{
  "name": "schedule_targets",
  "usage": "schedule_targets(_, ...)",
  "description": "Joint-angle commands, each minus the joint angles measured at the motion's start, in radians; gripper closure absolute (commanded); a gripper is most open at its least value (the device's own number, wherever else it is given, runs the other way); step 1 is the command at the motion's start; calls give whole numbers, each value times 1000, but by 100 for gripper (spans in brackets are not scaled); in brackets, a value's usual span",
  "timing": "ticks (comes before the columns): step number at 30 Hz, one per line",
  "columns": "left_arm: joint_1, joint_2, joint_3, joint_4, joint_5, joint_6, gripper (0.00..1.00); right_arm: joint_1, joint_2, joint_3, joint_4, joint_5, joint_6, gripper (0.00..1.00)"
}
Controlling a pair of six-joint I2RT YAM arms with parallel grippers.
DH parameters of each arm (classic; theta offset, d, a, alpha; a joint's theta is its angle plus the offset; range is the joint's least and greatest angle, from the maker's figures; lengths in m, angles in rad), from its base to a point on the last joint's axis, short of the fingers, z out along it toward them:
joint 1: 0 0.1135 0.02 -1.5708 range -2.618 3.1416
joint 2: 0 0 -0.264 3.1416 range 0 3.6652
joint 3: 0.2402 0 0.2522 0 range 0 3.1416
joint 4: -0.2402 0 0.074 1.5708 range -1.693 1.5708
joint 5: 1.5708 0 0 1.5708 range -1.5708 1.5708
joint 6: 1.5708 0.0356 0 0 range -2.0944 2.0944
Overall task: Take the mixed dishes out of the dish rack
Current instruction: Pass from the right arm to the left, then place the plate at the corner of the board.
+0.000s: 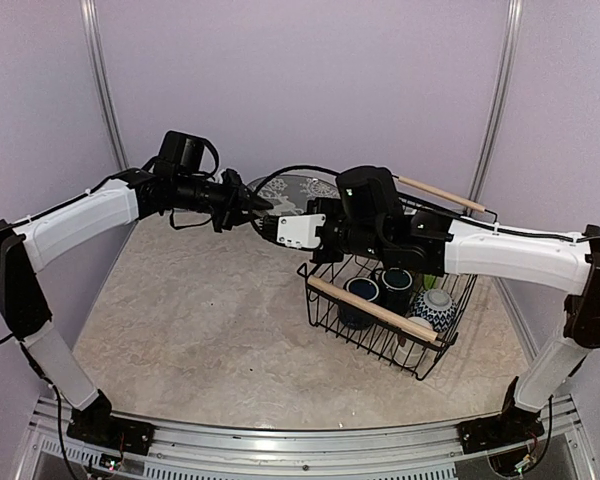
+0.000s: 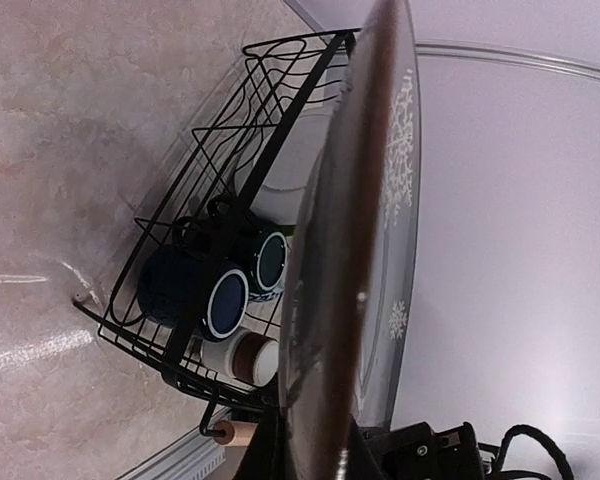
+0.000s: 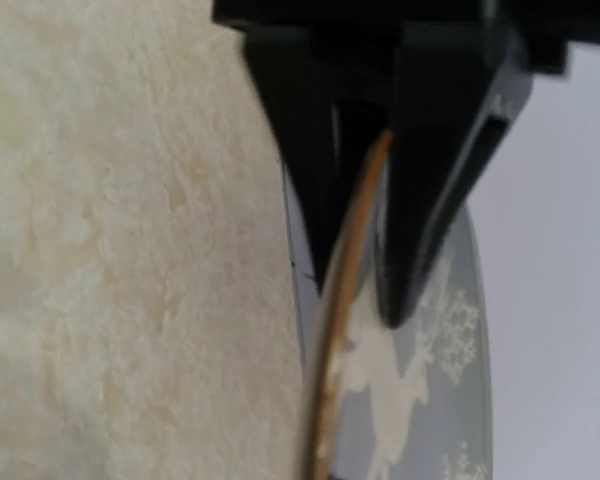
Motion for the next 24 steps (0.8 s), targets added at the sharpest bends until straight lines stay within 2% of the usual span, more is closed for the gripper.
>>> schedule_targets(1,21,-14,-41,63,21,32,97,9,-11,1,177,43,30,83)
schedule_targets(2,29,-18,-55,79,34,25,100,8,-13,-6,181,50,38,75)
schedule_targets(6,57,-43,-90,106,41,23,100,8,-28,-63,223,82,58,45)
schedule_targets(11,120,-83,-120,112,50,40,100,2,-76,-137,271,132,124,22)
schedule_targets(13,157,-101,-138,112,58,52,100,-9,-106,-156,274,125,181,10)
schedule_targets(17,242,-146,-171,103,87,86,100,-45,-157,-184,268,133,326,4)
schedule_targets(21,350,-202,-213,85,120,142,100,-100,-210,-204,261,208,478,0)
schedule_targets(24,449,-222,-219,42,148,201,100,-171,-236,-180,163,190,635,0)
